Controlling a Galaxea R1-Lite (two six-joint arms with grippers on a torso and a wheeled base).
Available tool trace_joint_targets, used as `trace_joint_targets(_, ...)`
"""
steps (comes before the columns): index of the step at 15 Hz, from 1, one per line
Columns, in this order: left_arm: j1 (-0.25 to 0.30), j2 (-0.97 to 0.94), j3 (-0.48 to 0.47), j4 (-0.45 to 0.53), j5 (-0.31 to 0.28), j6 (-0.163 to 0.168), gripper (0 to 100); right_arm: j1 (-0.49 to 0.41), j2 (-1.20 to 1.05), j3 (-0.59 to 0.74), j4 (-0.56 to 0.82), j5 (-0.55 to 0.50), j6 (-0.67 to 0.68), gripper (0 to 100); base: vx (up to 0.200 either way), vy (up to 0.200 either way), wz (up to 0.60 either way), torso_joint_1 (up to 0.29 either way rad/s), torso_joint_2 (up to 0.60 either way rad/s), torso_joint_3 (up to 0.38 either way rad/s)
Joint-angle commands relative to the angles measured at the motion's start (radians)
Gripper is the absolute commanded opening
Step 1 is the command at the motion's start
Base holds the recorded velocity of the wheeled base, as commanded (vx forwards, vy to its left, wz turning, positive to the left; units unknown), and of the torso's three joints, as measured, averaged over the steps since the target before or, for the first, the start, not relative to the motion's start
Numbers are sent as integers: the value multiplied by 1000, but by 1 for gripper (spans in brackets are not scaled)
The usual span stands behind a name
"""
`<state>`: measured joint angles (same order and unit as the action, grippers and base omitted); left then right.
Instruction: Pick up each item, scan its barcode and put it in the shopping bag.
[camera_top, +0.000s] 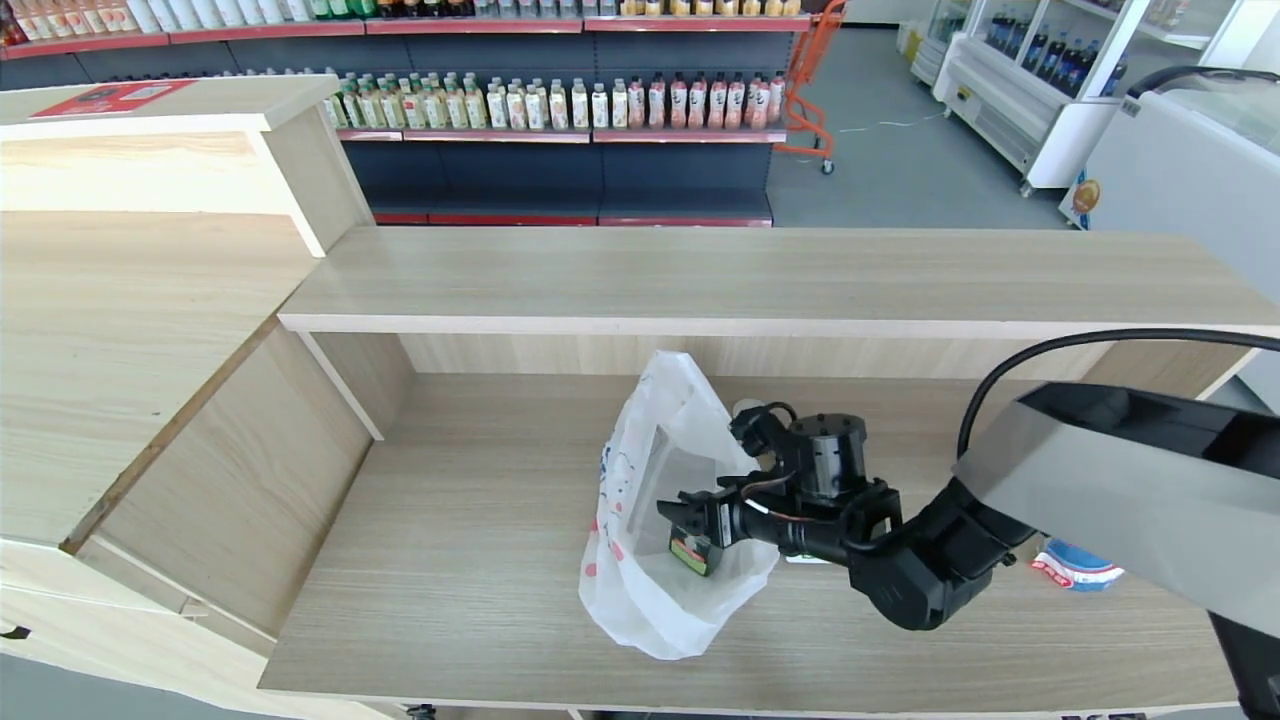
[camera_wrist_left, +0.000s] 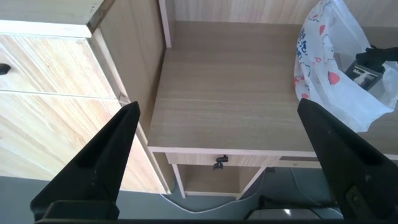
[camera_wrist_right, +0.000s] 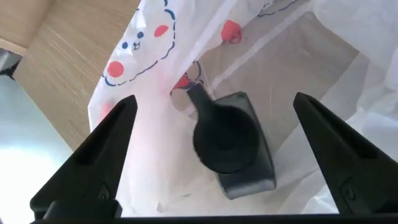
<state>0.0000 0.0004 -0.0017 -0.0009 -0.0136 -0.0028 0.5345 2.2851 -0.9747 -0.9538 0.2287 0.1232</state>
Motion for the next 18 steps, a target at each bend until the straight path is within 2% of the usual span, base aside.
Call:
trace_joint_targets(1, 0, 0, 0, -1, 0, 0, 100, -39, -125, 11, 64, 1, 92, 100, 0, 0, 0, 0, 0, 0)
trace_joint_targets(2, 0, 0, 0, -1, 0, 0, 100, -70, -205, 39, 122, 12, 187, 100, 0, 0, 0, 0, 0, 0)
trace_joint_targets(3, 0, 0, 0, -1, 0, 0, 100, -71, -211, 40, 127, 14, 193, 100, 0, 0, 0, 0, 0, 0)
trace_joint_targets(4, 0, 0, 0, -1, 0, 0, 100, -119, -345, 87, 250, 50, 319, 100, 0, 0, 0, 0, 0, 0)
trace_joint_targets(5, 0, 0, 0, -1, 0, 0, 100, -134, -389, 100, 285, 50, 342, 100, 0, 0, 0, 0, 0, 0)
trace_joint_targets(8, 0, 0, 0, -1, 0, 0, 100, -248, -704, 212, 518, 21, 348, 100, 0, 0, 0, 0, 0, 0)
trace_joint_targets(11, 0, 0, 0, -1, 0, 0, 100, -410, -842, 119, 860, -132, 305, 100, 0, 0, 0, 0, 0, 0)
trace_joint_targets(12, 0, 0, 0, -1, 0, 0, 100, -453, -846, 114, 888, -161, 306, 100, 0, 0, 0, 0, 0, 0)
trace_joint_targets(14, 0, 0, 0, 1, 0, 0, 100, -521, -865, 143, 889, -157, 312, 100, 0, 0, 0, 0, 0, 0)
trace_joint_targets(18, 0, 0, 0, -1, 0, -2, 100, -538, -895, 177, 892, -124, 358, 100, 0, 0, 0, 0, 0, 0)
